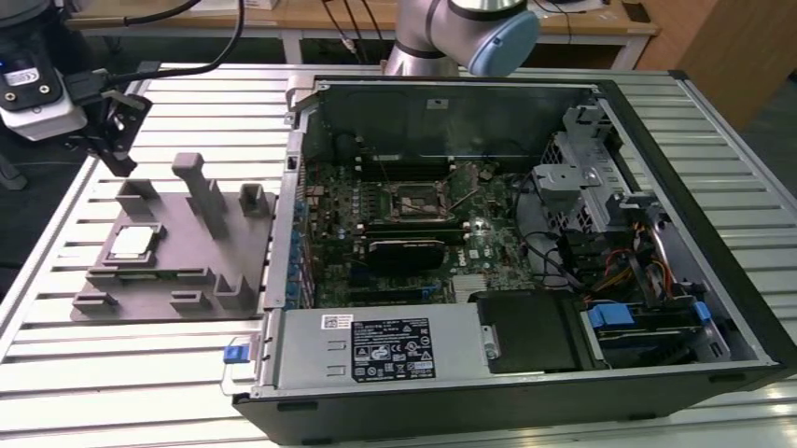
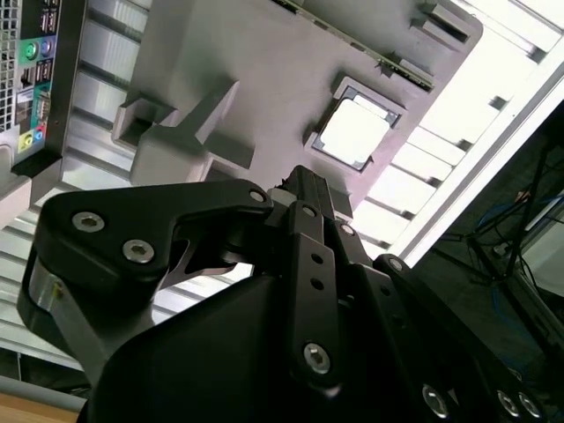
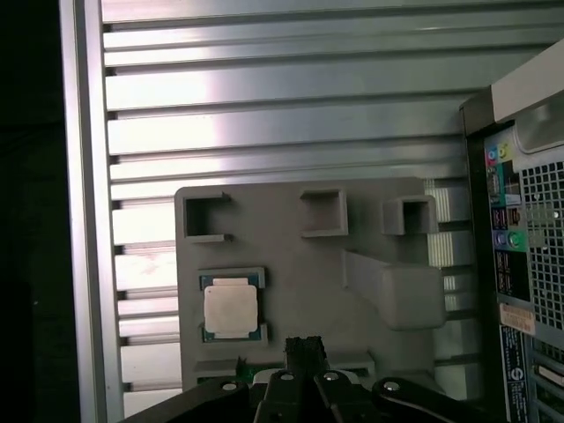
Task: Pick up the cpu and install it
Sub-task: 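Reach for the cpu, then pick up the cpu and move it towards the insertion slot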
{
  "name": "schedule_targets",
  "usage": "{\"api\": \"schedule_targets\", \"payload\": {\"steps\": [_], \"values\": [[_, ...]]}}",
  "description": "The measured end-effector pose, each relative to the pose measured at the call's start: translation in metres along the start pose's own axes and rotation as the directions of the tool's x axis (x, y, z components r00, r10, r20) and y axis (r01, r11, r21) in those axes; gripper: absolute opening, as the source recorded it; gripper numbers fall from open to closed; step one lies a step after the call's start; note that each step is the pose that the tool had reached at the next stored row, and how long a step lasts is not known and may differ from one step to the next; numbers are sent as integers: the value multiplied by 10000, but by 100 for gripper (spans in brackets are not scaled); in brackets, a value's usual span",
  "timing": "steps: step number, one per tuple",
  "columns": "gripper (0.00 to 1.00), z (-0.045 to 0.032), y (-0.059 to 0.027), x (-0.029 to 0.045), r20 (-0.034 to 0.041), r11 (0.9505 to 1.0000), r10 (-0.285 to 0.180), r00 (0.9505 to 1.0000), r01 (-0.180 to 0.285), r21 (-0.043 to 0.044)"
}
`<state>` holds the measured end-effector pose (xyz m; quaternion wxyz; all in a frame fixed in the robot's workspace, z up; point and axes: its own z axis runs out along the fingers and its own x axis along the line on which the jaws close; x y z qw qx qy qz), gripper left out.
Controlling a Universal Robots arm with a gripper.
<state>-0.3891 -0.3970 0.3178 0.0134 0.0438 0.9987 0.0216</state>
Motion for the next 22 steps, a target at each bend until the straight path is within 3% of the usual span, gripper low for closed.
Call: {"api": "schedule_targets", "payload": {"steps": [14, 22], "values": [[11, 24, -6, 29, 1, 10000, 2, 10000, -2, 0], [11, 66, -56, 97, 0, 10000, 8, 10000, -8, 0]]}}
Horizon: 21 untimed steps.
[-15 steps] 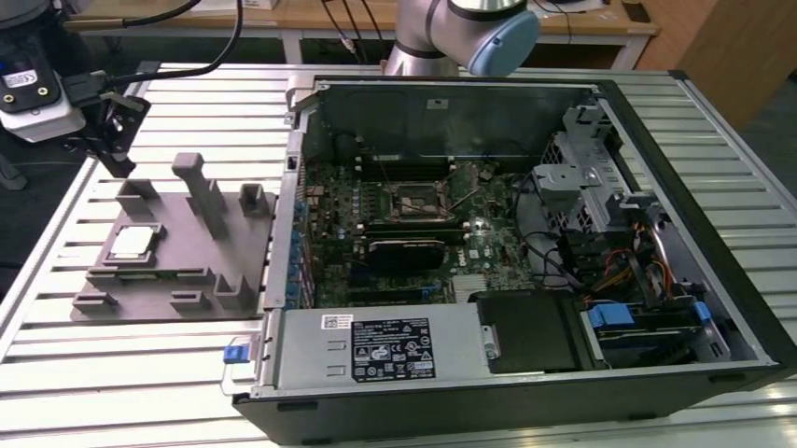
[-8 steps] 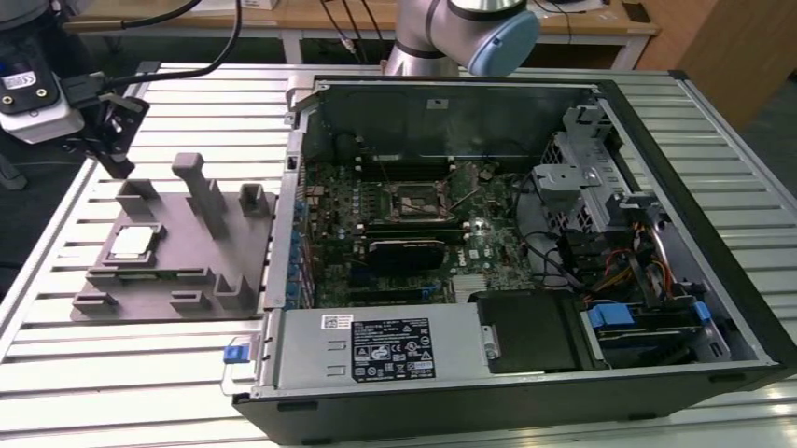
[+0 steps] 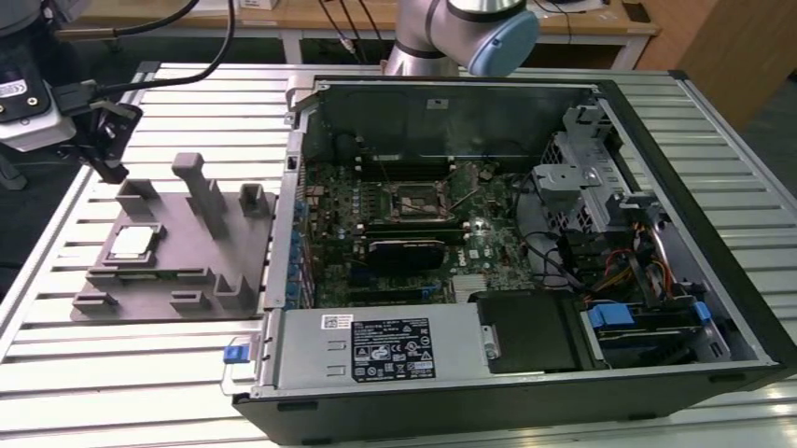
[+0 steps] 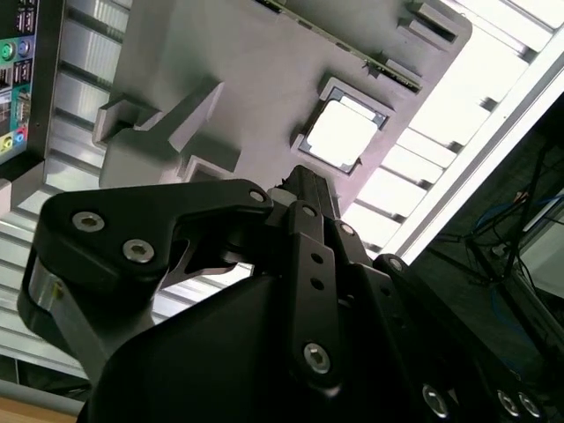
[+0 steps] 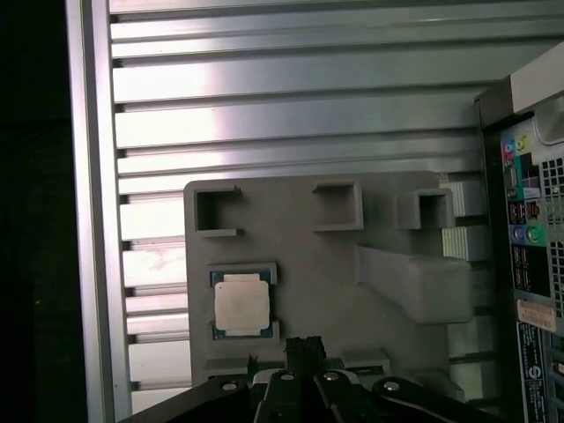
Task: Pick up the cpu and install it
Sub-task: 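Pick up the cpu and move it towards the insertion slot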
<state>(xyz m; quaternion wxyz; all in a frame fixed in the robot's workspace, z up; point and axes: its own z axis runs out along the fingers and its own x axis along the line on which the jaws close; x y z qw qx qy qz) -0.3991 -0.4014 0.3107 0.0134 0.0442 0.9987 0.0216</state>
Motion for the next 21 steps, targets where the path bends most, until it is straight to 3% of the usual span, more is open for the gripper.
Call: {"api": "schedule_targets", "payload": {"steps": [13, 21], "values": [[11, 157, -131, 90, 1, 10000, -1, 10000, 1, -1], [11, 300, -158, 153, 1, 10000, -1, 10000, 1, 0]]}}
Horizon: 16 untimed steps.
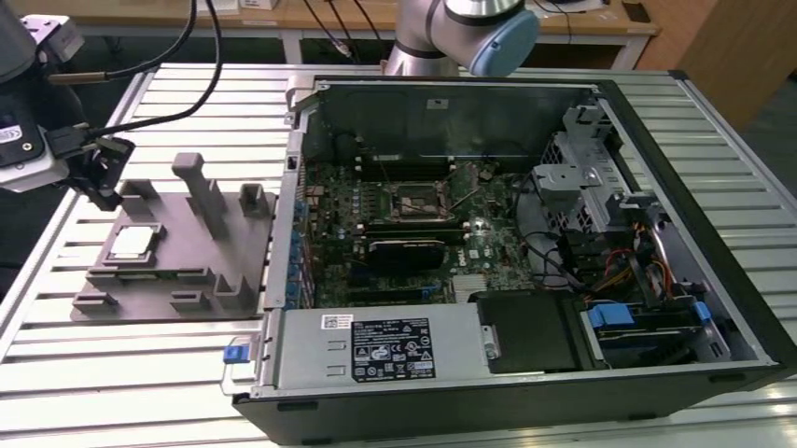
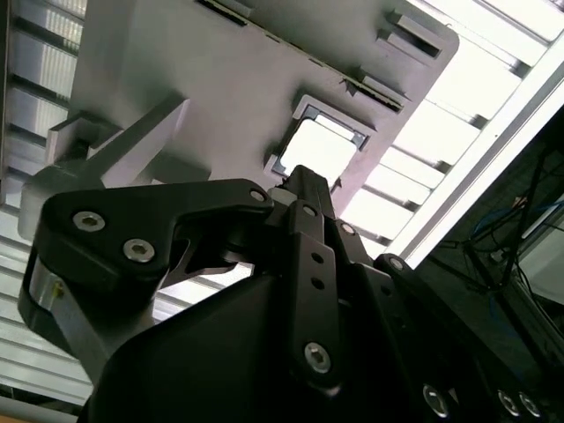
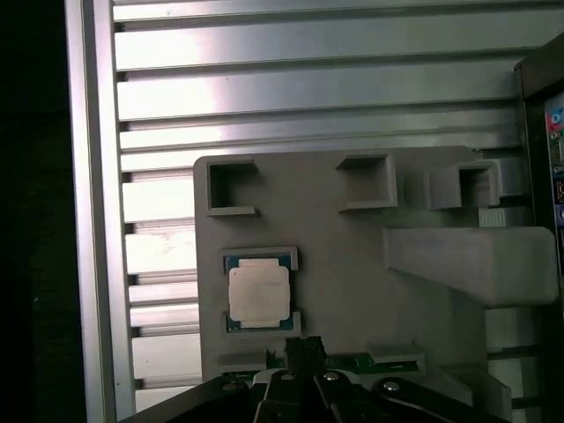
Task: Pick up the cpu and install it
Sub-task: 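Pick up the cpu and move it towards the insertion slot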
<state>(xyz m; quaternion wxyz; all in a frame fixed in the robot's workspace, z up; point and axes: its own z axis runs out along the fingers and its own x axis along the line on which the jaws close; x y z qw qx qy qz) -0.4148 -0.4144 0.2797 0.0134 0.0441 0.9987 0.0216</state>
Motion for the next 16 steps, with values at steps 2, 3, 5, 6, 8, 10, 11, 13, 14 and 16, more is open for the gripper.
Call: {"api": "schedule_targets", "payload": {"steps": [2, 3, 5, 6, 8, 10, 11, 13, 14, 16], "values": [[11, 35, -3, 16, -1, 10000, 0, 10000, 0, 0], [11, 55, -4, 24, 0, 10000, 0, 10000, 0, 0], [11, 90, -7, 33, -5, 10000, -1, 10000, 1, 1], [11, 108, -8, 39, -6, 10000, 0, 10000, 0, 1], [11, 144, -10, 54, -7, 10000, 1, 10000, -1, 0], [11, 181, -13, 61, -9, 10000, -1, 10000, 1, 1], [11, 199, -13, 65, -9, 10000, 0, 10000, 0, 1], [11, 235, -15, 70, -10, 10000, 0, 10000, 0, 1], [11, 253, -16, 72, -9, 10000, 0, 10000, 0, 0], [11, 289, -17, 76, -9, 10000, 0, 10000, 0, 0]]}}
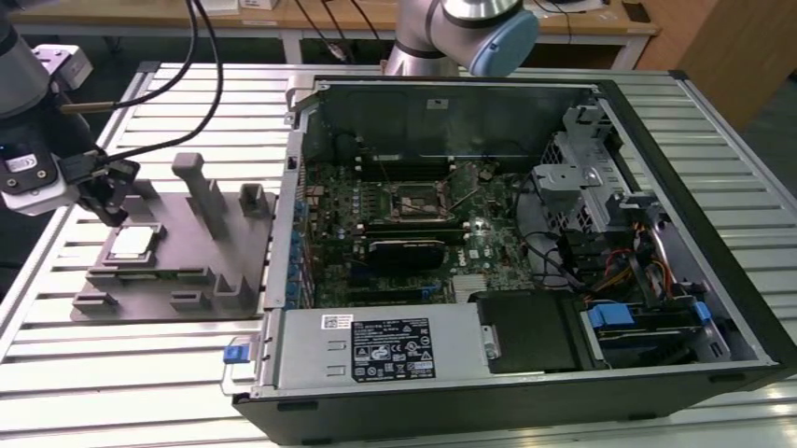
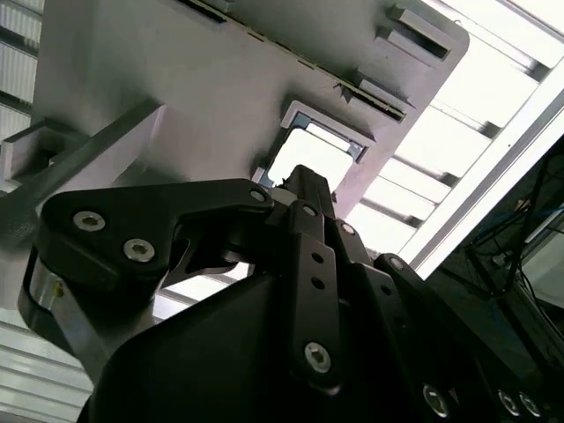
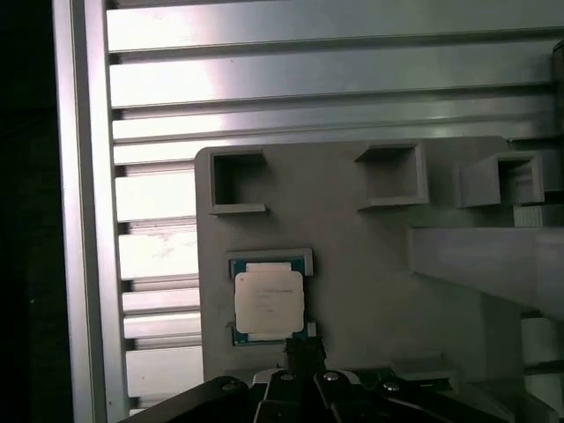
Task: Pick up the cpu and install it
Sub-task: 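Pick up the cpu and move it towards the insertion slot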
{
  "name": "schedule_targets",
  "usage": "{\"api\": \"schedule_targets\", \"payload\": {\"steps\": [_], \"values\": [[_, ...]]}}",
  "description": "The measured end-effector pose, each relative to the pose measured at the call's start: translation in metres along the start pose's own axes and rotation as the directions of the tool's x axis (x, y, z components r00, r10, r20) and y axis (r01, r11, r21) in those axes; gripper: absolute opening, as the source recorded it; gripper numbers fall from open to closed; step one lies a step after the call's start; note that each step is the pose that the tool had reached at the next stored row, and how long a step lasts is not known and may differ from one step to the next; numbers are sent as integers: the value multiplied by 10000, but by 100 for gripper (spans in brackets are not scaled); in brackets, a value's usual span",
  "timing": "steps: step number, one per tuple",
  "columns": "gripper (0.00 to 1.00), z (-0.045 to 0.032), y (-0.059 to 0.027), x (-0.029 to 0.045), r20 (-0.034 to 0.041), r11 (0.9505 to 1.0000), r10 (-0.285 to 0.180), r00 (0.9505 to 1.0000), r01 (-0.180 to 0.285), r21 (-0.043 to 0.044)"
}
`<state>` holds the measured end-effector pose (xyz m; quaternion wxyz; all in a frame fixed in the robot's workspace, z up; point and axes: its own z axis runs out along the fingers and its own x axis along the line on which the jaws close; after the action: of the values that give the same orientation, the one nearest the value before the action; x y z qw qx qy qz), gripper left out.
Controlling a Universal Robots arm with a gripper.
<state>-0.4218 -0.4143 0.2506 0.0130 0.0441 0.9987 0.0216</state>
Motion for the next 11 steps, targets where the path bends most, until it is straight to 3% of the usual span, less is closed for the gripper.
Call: {"api": "schedule_targets", "payload": {"steps": [11], "values": [[11, 196, 7, 41, 0, 10000, 0, 10000, 0, 0]]}}
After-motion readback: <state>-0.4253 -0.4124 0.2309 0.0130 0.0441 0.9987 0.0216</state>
